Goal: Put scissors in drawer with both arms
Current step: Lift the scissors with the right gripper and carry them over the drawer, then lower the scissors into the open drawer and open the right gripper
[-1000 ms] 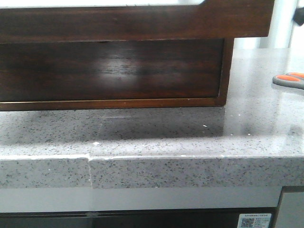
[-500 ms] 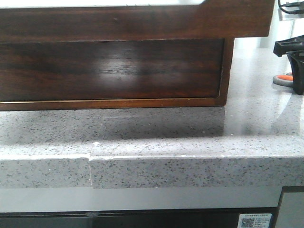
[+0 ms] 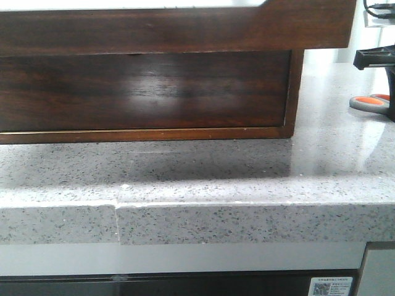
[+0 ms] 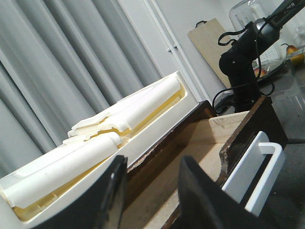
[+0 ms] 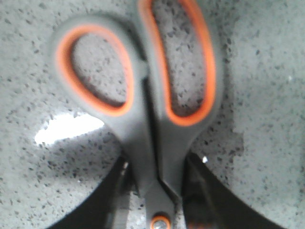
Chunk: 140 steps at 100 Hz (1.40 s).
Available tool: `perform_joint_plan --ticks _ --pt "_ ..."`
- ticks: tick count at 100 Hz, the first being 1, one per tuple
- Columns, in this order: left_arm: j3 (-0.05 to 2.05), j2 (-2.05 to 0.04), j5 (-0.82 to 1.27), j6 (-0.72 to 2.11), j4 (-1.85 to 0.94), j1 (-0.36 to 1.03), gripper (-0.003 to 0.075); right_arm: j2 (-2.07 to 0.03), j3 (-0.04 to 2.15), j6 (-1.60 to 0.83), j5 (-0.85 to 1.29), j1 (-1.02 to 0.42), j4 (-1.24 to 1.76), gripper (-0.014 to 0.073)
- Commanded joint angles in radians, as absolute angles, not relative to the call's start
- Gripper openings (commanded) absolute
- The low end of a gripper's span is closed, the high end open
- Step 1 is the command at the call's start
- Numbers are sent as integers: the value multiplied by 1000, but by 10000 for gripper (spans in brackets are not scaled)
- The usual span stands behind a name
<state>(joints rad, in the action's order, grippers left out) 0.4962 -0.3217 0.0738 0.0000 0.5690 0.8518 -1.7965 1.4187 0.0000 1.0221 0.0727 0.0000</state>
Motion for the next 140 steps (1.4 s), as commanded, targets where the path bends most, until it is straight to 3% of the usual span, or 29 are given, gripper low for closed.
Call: perform_joint_plan --ticks 1,8,39,67,96,121,140 --pt "530 -330 15 -12 557 858 241 -1779 1434 -13 1037 81 -18 -14" --pt "530 -330 15 -12 557 858 240 -1776 1434 -13 1037 81 -18 -71" --pt "530 -330 15 -12 557 858 241 -1741 1590 -38 1136 81 31 -69" --pt "530 -330 15 -12 557 858 241 -1558 1815 -174 1116 81 190 -69" --pt "530 -330 15 -12 557 858 241 -1351 1918 -547 1041 59 554 -69" --pt "530 -330 15 -12 557 858 241 -1319 1918 -775 1140 -126 622 -69" --pt "530 -330 15 -12 555 858 241 -1356 1918 -792 1125 -323 539 -69"
